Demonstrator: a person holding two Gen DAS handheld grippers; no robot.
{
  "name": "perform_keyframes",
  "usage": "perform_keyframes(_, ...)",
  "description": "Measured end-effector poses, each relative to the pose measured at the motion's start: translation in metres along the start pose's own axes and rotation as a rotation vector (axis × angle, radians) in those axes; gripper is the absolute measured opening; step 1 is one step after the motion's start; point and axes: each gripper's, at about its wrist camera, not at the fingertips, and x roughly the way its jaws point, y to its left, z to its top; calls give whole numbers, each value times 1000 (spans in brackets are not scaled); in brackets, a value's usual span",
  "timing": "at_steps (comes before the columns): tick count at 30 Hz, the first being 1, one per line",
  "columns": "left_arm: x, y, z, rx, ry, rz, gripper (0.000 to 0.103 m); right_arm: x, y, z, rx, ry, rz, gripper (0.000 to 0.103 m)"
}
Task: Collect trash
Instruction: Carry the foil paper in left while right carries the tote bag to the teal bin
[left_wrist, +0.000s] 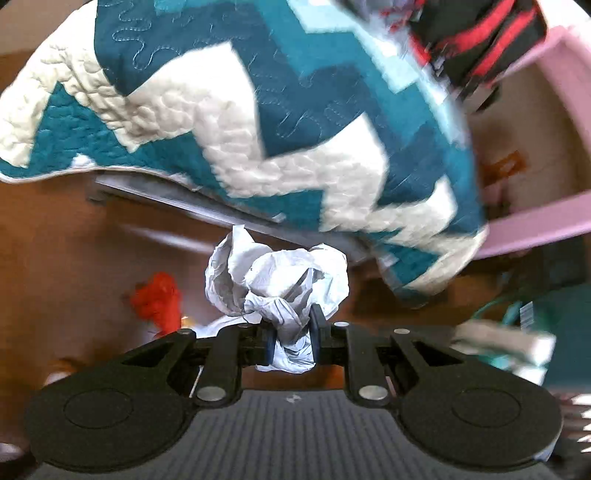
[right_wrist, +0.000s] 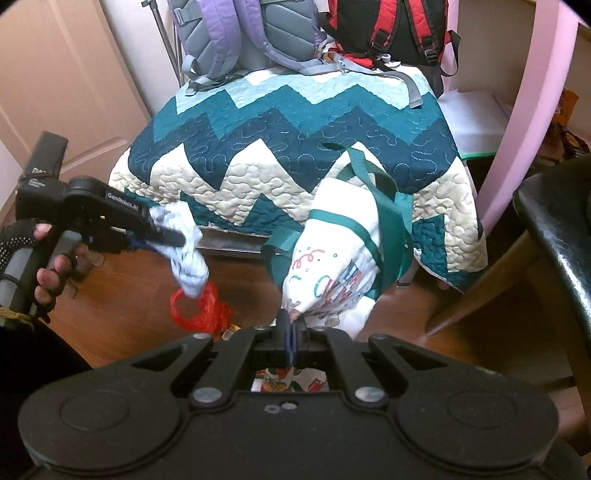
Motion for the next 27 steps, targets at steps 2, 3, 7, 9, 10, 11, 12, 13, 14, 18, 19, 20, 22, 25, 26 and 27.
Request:
perform_keyframes(2, 9, 0, -3, -4, 22, 16, 17, 1, -1, 1, 4, 5, -4, 2)
perform_keyframes(3, 8, -1, -4, 1, 18, 7, 17, 1, 0, 1, 2, 3, -5, 2)
perform_keyframes(7, -6, -17, -3, 49, -2, -4, 17, -9, 2, 6, -21, -12, -2, 2)
perform_keyframes(9, -19, -32, -5, 110, -14, 5, 17, -19, 2, 9, -25, -14, 1, 2)
perform_keyframes(10, -26, -39, -6, 134, -19, 2, 17, -26, 1, 10, -34, -21, 3, 2)
perform_keyframes(11, -34, -48, -7, 157, -27, -2, 17, -33, 1, 11, -42, -29, 4, 2)
perform_keyframes(12, -41, -55, -7, 175, -36, -7, 17, -42, 1, 13, -53, -39, 3, 2)
perform_keyframes(13, -50, -64, -7, 197, -49, -12, 17, -50, 0, 14, -64, -50, 1, 2)
perform_keyframes(14, -59, -74, -8, 218, -64, -20, 17, -58, 0, 15, -71, -61, -1, 2)
perform_keyframes(18, -95, -117, -12, 290, -122, -53, 17, -96, -4, 21, -104, -114, -21, 2)
perform_keyframes(19, -103, -128, -12, 306, -133, -62, 17, -107, -4, 23, -118, -132, -30, 2)
perform_keyframes(20, -110, -139, -14, 327, -146, -71, 17, -117, -5, 25, -131, -149, -37, 2)
perform_keyframes(22, -127, -166, -17, 379, -179, -86, 17, -140, -7, 29, -160, -190, -54, 2)
perform_keyframes(25, -150, -205, -25, 452, -224, -114, 17, -173, -13, 35, -182, -242, -72, 2)
perform_keyframes(26, -157, -219, -27, 475, -239, -124, 17, -187, -15, 38, -195, -264, -81, 2)
perform_keyframes(27, -165, -234, -30, 500, -255, -133, 17, -198, -17, 40, -209, -284, -89, 2)
